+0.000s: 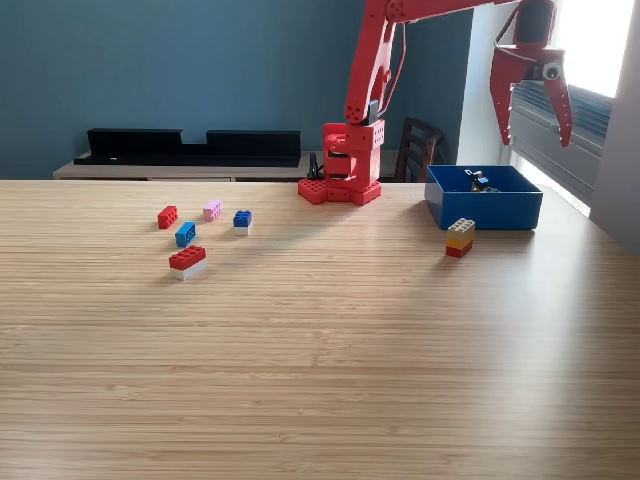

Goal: Grasp a lego block and put it in the bin.

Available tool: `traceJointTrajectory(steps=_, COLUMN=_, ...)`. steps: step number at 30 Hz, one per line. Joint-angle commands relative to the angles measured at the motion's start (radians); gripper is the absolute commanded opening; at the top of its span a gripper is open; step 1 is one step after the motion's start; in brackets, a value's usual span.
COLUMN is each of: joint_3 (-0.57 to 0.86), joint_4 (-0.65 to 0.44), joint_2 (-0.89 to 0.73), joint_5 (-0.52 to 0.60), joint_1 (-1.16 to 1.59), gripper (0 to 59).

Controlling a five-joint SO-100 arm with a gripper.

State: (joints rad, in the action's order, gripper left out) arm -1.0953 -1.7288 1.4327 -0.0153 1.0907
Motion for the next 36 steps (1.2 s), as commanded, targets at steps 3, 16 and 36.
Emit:
traceJointTrajectory(steps=3, joint_3=0.072, joint_4=-0.026, joint_2=0.034, joint_5=0.095, joint_1=-0.270, gripper=0.1)
traceJointTrajectory(steps=16, joint_3=0.000, joint_4=-0.021, joint_2=0.034, joint_5=0.098, joint_1=-0.472, gripper=0.1)
traceJointTrajectory(steps=36, joint_3=0.101, joint_4=0.012, joint_2=0.021, joint_5=0.055, joint_1=-0.595, gripper=0.1)
